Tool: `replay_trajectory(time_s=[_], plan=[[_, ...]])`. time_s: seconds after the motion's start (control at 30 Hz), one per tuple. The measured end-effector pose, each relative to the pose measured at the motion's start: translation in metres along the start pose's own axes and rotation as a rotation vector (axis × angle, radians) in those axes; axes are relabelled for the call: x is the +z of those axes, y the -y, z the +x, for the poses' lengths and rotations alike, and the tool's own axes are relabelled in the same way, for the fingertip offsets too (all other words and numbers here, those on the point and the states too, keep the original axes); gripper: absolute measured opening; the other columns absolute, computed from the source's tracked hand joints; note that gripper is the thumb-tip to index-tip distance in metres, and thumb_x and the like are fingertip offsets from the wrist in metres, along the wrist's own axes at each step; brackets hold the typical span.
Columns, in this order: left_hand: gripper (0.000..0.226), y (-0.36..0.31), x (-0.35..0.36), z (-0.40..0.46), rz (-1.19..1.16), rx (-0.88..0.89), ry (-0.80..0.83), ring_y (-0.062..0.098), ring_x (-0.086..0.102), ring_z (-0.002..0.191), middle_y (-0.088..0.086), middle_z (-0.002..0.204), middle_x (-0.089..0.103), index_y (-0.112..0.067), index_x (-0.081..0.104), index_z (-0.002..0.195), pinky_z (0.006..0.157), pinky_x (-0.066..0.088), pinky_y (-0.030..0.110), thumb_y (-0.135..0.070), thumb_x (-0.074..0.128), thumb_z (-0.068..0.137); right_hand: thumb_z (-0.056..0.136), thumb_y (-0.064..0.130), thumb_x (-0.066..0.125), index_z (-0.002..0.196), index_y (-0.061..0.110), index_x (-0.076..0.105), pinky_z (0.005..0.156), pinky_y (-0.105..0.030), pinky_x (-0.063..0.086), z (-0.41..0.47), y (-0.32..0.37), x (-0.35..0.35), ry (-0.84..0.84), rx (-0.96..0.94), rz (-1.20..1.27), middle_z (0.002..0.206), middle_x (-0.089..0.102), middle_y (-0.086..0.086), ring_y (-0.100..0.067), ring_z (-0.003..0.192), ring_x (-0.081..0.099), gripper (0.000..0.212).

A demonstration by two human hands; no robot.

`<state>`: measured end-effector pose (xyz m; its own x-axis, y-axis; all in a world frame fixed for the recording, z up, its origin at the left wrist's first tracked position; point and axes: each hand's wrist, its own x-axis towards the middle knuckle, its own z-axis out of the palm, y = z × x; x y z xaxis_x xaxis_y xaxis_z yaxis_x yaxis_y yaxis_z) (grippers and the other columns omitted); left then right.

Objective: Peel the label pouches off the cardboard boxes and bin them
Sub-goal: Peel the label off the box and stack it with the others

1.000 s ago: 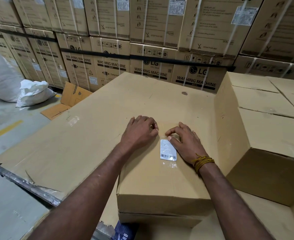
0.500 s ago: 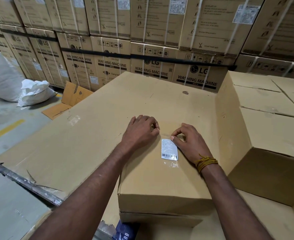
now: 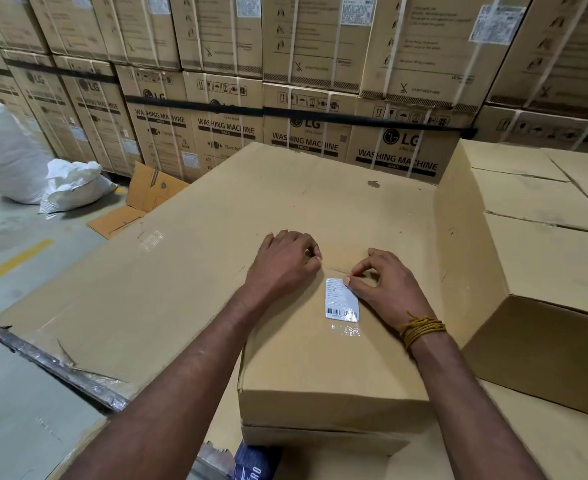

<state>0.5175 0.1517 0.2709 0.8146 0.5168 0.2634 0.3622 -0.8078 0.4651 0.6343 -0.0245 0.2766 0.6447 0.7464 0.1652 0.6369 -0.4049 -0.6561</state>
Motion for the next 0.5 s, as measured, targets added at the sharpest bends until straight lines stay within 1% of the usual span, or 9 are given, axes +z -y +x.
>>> replay_trajectory(time_s=[0.07, 0.1, 0.13, 0.2, 0.27, 0.33, 0.37, 0.43, 0.5], plan=[[0.005, 0.0005, 0.0001, 0.0002, -0.004, 0.001, -0.001, 0.014, 0.044, 0.126, -0.009, 0.119, 0.06, -0.035, 0.054, 0.093, 0.116, 0.016, 0.039, -0.032, 0.05, 0.091, 0.085, 0.031, 0.076, 0.092, 0.019, 0.069, 0.081, -0.003, 0.026, -0.0001, 0.0012, -0.0006, -0.003, 0.025, 0.013, 0.144, 0.048, -0.004, -0.002, 0.12, 0.047, 0.015], [0.006, 0.0005, 0.0002, 0.0003, -0.003, 0.002, -0.001, 0.014, 0.044, 0.127, -0.009, 0.119, 0.06, -0.035, 0.054, 0.094, 0.116, 0.016, 0.039, -0.031, 0.05, 0.091, 0.085, 0.031, 0.076, 0.092, 0.019, 0.069, 0.078, 0.001, 0.025, -0.0003, 0.0018, -0.0008, -0.002, 0.028, 0.013, 0.144, 0.047, -0.004, -0.002, 0.118, 0.047, 0.016], [0.006, 0.0004, 0.0001, 0.0004, -0.001, 0.001, -0.001, 0.014, 0.044, 0.126, -0.009, 0.119, 0.06, -0.034, 0.054, 0.094, 0.116, 0.016, 0.039, -0.031, 0.05, 0.092, 0.085, 0.03, 0.076, 0.095, 0.018, 0.068, 0.078, 0.003, 0.024, -0.0006, 0.0026, -0.001, -0.001, 0.023, 0.01, 0.144, 0.048, -0.005, -0.004, 0.12, 0.047, 0.018], [0.006, 0.0002, -0.0002, 0.0005, -0.002, 0.0, -0.003, 0.014, 0.044, 0.125, -0.009, 0.119, 0.06, -0.034, 0.055, 0.094, 0.115, 0.017, 0.038, -0.031, 0.05, 0.092, 0.085, 0.03, 0.076, 0.101, 0.018, 0.068, 0.079, 0.001, 0.024, -0.0007, 0.003, -0.0011, 0.004, 0.016, 0.004, 0.142, 0.049, -0.006, -0.006, 0.125, 0.047, 0.022], [0.005, 0.0, -0.0003, 0.0001, -0.002, 0.002, -0.006, 0.013, 0.044, 0.125, -0.009, 0.119, 0.061, -0.034, 0.054, 0.093, 0.115, 0.017, 0.038, -0.031, 0.05, 0.092, 0.085, 0.03, 0.076, 0.099, 0.017, 0.069, 0.078, 0.0, 0.026, -0.001, 0.0035, -0.0014, 0.008, 0.022, 0.008, 0.144, 0.048, -0.005, -0.003, 0.114, 0.048, 0.02], [0.005, 0.0001, -0.0002, -0.0003, 0.0, 0.007, -0.007, 0.013, 0.045, 0.124, -0.009, 0.118, 0.061, -0.035, 0.054, 0.093, 0.114, 0.018, 0.038, -0.032, 0.051, 0.092, 0.084, 0.031, 0.076, 0.094, 0.018, 0.069, 0.077, -0.006, 0.029, -0.0014, 0.0037, -0.0014, 0.002, 0.03, 0.019, 0.142, 0.048, -0.003, -0.001, 0.107, 0.048, 0.018], [0.005, 0.0, -0.0002, -0.0005, 0.0, 0.008, -0.008, 0.013, 0.045, 0.123, -0.009, 0.118, 0.061, -0.034, 0.054, 0.093, 0.114, 0.018, 0.038, -0.032, 0.051, 0.092, 0.084, 0.031, 0.076, 0.096, 0.018, 0.067, 0.076, -0.008, 0.031, -0.0015, 0.0033, -0.0014, -0.006, 0.023, 0.025, 0.136, 0.051, -0.002, -0.003, 0.108, 0.051, 0.02], [0.005, -0.0002, -0.0002, -0.0006, 0.0, 0.008, -0.008, 0.013, 0.045, 0.124, -0.009, 0.118, 0.061, -0.034, 0.054, 0.093, 0.114, 0.018, 0.038, -0.032, 0.05, 0.092, 0.086, 0.032, 0.074, 0.11, 0.02, 0.064, 0.079, -0.01, 0.032, -0.0017, 0.0027, -0.001, 0.002, -0.002, 0.018, 0.129, 0.052, 0.002, -0.009, 0.115, 0.052, 0.029], [0.005, -0.0001, -0.0001, -0.0006, 0.002, 0.007, -0.007, 0.014, 0.044, 0.124, -0.009, 0.119, 0.061, -0.034, 0.054, 0.094, 0.115, 0.018, 0.038, -0.032, 0.05, 0.092, 0.089, 0.034, 0.07, 0.123, 0.025, 0.062, 0.093, -0.013, 0.028, -0.0006, 0.0014, 0.0006, 0.043, -0.024, -0.017, 0.14, 0.048, 0.001, -0.008, 0.131, 0.043, 0.036]])
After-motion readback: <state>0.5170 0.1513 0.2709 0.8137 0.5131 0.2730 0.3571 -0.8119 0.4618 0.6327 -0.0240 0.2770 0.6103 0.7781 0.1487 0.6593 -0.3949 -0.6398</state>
